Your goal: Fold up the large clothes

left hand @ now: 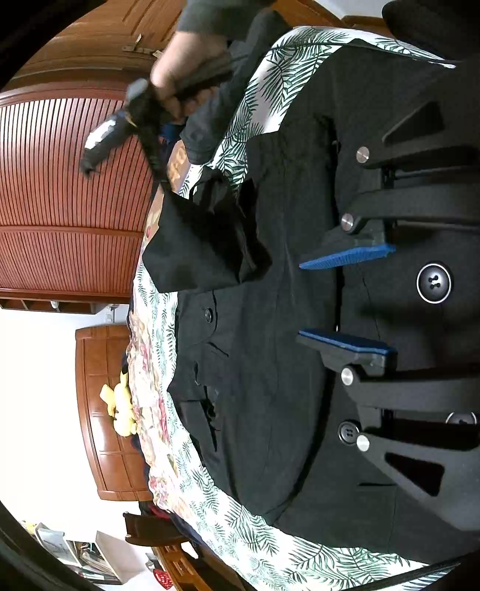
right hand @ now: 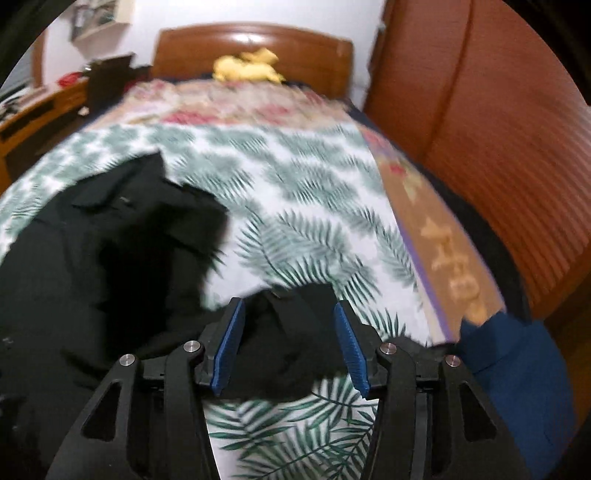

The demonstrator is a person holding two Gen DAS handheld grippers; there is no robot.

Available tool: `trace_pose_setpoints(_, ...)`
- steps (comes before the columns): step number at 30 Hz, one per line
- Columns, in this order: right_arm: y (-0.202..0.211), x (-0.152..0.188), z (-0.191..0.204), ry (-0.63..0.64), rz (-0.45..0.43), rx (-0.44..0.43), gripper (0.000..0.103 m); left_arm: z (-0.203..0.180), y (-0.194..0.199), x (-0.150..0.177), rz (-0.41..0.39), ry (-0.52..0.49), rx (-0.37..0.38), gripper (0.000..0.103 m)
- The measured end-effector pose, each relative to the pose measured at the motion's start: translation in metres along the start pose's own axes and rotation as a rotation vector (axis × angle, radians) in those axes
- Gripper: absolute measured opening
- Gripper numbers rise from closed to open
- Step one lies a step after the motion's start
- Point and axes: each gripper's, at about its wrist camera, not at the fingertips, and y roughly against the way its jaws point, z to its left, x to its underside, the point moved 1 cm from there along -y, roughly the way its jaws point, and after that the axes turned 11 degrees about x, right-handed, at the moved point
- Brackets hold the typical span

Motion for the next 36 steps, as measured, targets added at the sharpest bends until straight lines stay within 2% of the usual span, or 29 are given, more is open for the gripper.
trace_pose_setpoints(5, -0.046, 0.017, -0.01, -0.022, 0.099, 0.028, 0.056, 0.001, 0.0, 0.001, 0.0, 0.001, 0.001, 0.032)
trace_pose_setpoints(9, -0.069, 0.025, -0.014, -0.04, 0.149, 0.025, 0.065, 0.001, 0.0, 0.001, 0.001, 0.001, 0.002, 0.032)
trace_pose_setpoints(16, -0.092, 0.038, -0.008, -0.021, 0.213, 0.028, 0.067, 0.001, -0.001, 0.001, 0.0, 0.002, 0.003, 0.032)
trace_pose_setpoints(20, -0.098, 0.042, -0.009, -0.03, 0.229, 0.026, 0.07, 0.001, -0.001, 0.001, 0.001, 0.005, 0.003, 0.032)
trace_pose_setpoints(25, -0.101, 0.042, -0.01, -0.043, 0.253, 0.009, 0.069, 0.0, 0.001, 0.0, -0.002, -0.002, -0.004, 0.032)
trace_pose_setpoints(29, -0.101, 0.048, -0.008, -0.072, 0.278, -0.044, 0.059, 0.005, 0.005, 0.002, 0.009, 0.022, 0.002, 0.032)
trace_pose_setpoints(31, -0.097, 0.051, -0.005, -0.075, 0.275, -0.063, 0.049, 0.009, 0.008, 0.002, 0.009, 0.031, -0.015, 0.032)
trace_pose_setpoints(33, -0.091, 0.055, 0.0, -0.066, 0.271, -0.09, 0.029, 0.011, 0.013, 0.001, 0.002, 0.039, -0.02, 0.032)
trace_pose_setpoints(36, -0.076, 0.056, 0.011, -0.024, 0.256, -0.101, 0.017, 0.013, 0.021, 0.0, -0.004, 0.036, -0.038, 0.032)
